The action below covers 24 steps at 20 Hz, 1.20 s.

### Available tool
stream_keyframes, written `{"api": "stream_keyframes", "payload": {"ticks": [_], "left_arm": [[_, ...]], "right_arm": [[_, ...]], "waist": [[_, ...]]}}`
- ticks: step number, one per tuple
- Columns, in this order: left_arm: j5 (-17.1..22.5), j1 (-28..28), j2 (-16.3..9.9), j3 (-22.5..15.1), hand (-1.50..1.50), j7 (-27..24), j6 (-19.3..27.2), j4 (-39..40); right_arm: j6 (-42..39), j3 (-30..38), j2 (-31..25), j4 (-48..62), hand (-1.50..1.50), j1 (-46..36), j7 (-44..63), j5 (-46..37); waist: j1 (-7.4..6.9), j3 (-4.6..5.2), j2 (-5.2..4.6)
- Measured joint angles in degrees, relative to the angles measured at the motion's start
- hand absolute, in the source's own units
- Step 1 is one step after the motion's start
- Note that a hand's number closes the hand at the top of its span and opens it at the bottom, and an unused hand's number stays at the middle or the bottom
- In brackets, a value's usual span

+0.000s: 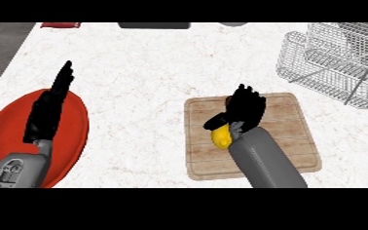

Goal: Pick the sweet potato from the cutting board and place it in the tiered basket

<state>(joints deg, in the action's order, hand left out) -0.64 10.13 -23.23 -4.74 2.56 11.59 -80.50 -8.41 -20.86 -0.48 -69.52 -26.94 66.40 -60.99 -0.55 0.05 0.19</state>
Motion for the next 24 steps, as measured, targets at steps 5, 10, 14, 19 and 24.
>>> {"api": "stream_keyframes", "payload": {"ticks": [5, 10, 14, 19, 24], "left_arm": [[-0.4, -0.7, 0.0, 0.4, 0.0, 0.3, -0.2, -1.1], [-0.8, 0.6, 0.3, 1.4, 0.0, 0.7, -1.0, -0.1], [-2.0, -1.0, 1.5, 0.9, 0.0, 0.4, -0.8, -1.6], [-2.9, -0.5, 2.7, 0.7, 0.0, 0.6, -1.0, -1.5], [-2.6, 0.8, 2.8, 0.9, 0.0, 0.5, -2.0, -1.1]], "right_arm": [[-2.2, 0.1, -0.6, 3.3, 1.5, -0.8, -3.3, 2.0], [-3.0, 0.2, -0.3, 5.9, 1.5, -3.2, -4.6, 1.6], [-0.7, -1.9, -0.1, 2.8, 1.5, -2.2, -3.0, 3.6], [3.0, -0.4, 0.1, 6.6, 1.5, -8.7, -4.2, 8.8], [11.3, 4.8, 0.3, 14.0, 1.5, -17.7, -9.1, 14.9]], "waist": [[-0.11, 0.13, 0.4], [0.08, 0.13, 0.4], [0.1, 0.06, 0.34], [-0.69, -0.03, -0.21], [-2.0, -0.09, -0.86]]}}
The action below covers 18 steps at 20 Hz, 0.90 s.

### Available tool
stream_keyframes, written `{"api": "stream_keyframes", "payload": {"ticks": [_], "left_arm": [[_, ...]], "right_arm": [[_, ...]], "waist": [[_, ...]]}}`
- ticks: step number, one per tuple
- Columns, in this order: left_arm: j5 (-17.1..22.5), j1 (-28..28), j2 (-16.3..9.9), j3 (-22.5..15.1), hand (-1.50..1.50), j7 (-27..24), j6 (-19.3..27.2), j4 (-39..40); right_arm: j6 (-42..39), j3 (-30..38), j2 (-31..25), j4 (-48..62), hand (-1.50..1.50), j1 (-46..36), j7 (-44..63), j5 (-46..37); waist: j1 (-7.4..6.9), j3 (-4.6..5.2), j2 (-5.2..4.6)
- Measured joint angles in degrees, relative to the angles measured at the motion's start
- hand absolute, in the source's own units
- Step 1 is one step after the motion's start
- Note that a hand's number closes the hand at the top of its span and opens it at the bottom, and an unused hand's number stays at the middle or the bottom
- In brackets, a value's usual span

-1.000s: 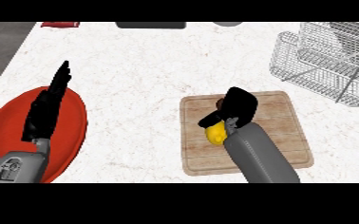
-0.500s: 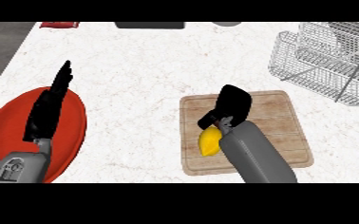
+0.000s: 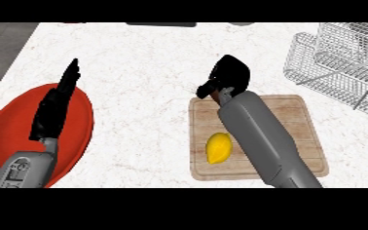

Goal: Pick the sweet potato from the cutting board and place it in the tiered basket

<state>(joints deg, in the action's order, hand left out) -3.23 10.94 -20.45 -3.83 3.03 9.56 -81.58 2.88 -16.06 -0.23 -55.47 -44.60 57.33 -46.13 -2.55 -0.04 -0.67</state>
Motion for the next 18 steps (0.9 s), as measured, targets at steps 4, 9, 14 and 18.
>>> {"api": "stream_keyframes", "payload": {"ticks": [4, 9, 14, 18], "left_arm": [[0.2, 0.1, -0.5, 0.6, 0.0, 0.1, -0.5, 0.3], [0.0, 0.0, -0.2, 0.9, 0.0, 0.4, -0.4, 0.6], [-0.4, -1.5, 0.2, 1.3, 0.0, 0.1, 0.1, 0.1], [-0.9, -2.8, 0.4, 1.5, 0.0, -0.3, 0.1, -0.6]], "right_arm": [[8.9, 2.5, 0.1, 0.2, 1.5, -5.2, -0.5, -1.1], [15.4, 4.1, -1.4, 0.3, 1.5, -12.6, 0.2, -8.2], [16.5, 5.8, -4.8, -1.7, 1.5, -17.4, 1.0, -13.9], [13.6, 7.2, -8.6, -1.0, 1.5, -20.8, 1.9, -17.4]], "waist": [[0.22, 0.01, 0.14], [1.11, 0.06, 0.45], [1.95, 0.07, 0.75], [2.15, 0.08, 0.82]]}}
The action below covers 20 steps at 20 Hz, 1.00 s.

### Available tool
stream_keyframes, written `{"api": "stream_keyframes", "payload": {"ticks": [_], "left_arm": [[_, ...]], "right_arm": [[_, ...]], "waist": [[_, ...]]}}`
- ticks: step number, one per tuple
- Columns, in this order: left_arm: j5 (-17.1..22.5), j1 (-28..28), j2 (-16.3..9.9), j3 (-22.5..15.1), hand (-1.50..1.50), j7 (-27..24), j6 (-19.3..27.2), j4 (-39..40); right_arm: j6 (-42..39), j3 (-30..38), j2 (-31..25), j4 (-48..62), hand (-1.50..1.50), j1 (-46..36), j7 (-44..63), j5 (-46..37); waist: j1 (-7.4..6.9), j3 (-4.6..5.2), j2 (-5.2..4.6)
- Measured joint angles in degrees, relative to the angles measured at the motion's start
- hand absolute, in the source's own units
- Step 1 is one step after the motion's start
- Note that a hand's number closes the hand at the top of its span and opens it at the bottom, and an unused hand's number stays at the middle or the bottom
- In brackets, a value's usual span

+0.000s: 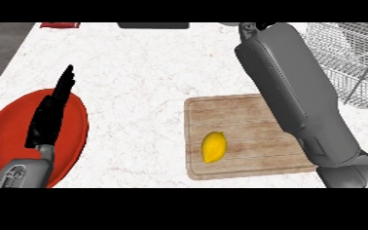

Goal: Pick the sweet potato from the cutting board and place it in the tiered basket

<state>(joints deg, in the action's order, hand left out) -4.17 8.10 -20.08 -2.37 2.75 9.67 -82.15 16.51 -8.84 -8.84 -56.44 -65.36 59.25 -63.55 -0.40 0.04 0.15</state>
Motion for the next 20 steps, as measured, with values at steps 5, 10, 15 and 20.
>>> {"api": "stream_keyframes", "payload": {"ticks": [5, 10, 15, 20], "left_arm": [[-0.3, 0.5, 0.0, 0.8, 0.0, 0.5, -0.5, -0.2], [-0.8, 1.6, 0.6, 1.3, 0.0, 0.0, -1.1, 1.3], [-1.2, 1.2, 1.6, 1.3, 0.0, 0.1, -1.2, 0.7], [-1.2, 0.5, 1.1, 1.6, 0.0, 0.7, -1.9, -1.0]], "right_arm": [[-6.1, 3.8, -4.5, -1.2, 1.5, -2.4, -1.6, 1.9], [-8.7, 7.6, -8.1, 0.4, 1.5, -3.5, -5.6, 4.8], [-9.1, 8.1, -11.8, 4.3, 1.5, -1.8, -10.6, 3.6], [-11.1, 6.9, -17.6, 10.8, 1.5, -2.1, -13.3, -0.8]], "waist": [[0.23, -0.02, -0.02], [0.08, -0.01, -0.15], [-0.09, -0.03, -0.27], [-0.52, -0.02, -0.4]]}}
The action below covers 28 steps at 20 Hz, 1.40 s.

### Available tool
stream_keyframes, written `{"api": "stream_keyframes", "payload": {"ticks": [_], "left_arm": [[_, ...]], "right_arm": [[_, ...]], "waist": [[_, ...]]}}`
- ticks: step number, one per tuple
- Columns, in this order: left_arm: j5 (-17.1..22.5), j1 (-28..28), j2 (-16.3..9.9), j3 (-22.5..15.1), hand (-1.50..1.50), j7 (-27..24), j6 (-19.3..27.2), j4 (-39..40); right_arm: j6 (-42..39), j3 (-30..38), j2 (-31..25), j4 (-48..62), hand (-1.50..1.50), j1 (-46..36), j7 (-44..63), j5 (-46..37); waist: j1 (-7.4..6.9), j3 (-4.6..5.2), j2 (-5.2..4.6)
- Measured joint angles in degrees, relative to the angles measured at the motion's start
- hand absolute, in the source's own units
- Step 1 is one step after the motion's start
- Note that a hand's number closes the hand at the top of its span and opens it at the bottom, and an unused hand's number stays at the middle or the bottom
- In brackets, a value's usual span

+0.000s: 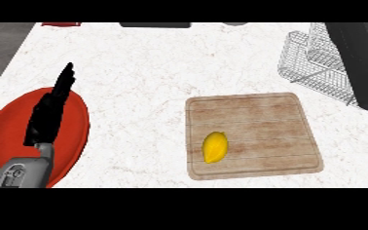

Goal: Pick the sweet potato from the cutting board and place it in the tiered basket

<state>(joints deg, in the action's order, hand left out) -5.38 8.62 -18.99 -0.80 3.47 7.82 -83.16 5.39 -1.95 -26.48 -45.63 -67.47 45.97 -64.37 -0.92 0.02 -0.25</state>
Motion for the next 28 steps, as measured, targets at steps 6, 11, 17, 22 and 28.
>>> {"api": "stream_keyframes", "payload": {"ticks": [6, 11, 17, 22, 28], "left_arm": [[-1.0, -0.6, 1.0, 0.1, 0.0, -0.8, 0.5, 0.3], [-0.9, 0.3, 1.0, 0.9, 0.0, -0.7, -0.4, 0.7], [-1.2, 1.3, 1.1, 1.6, 0.0, 0.4, -1.0, 0.9], [-1.0, 0.8, 0.7, 2.2, 0.0, 0.4, -1.9, 0.2], [-0.9, 0.2, 0.6, 2.9, 0.0, 0.1, -2.1, -0.7]], "right_arm": [[-0.3, 0.2, -5.1, 5.2, 1.5, 0.5, -2.9, -3.3], [0.1, 2.7, -8.4, 9.5, 1.5, 1.0, -9.9, -2.2], [1.4, 6.7, -8.9, 11.2, 1.5, 3.6, -17.1, 2.1], [1.4, 10.4, -8.2, 13.4, 1.5, 4.3, -20.2, 6.2], [3.5, 16.1, -6.9, 15.3, -1.5, 6.2, -20.7, 11.9]], "waist": [[0.15, -0.02, 0.02], [0.11, -0.02, -0.01], [0.13, 0.27, 0.19], [-0.27, 0.67, 0.32], [-0.49, 0.96, 0.41]]}}
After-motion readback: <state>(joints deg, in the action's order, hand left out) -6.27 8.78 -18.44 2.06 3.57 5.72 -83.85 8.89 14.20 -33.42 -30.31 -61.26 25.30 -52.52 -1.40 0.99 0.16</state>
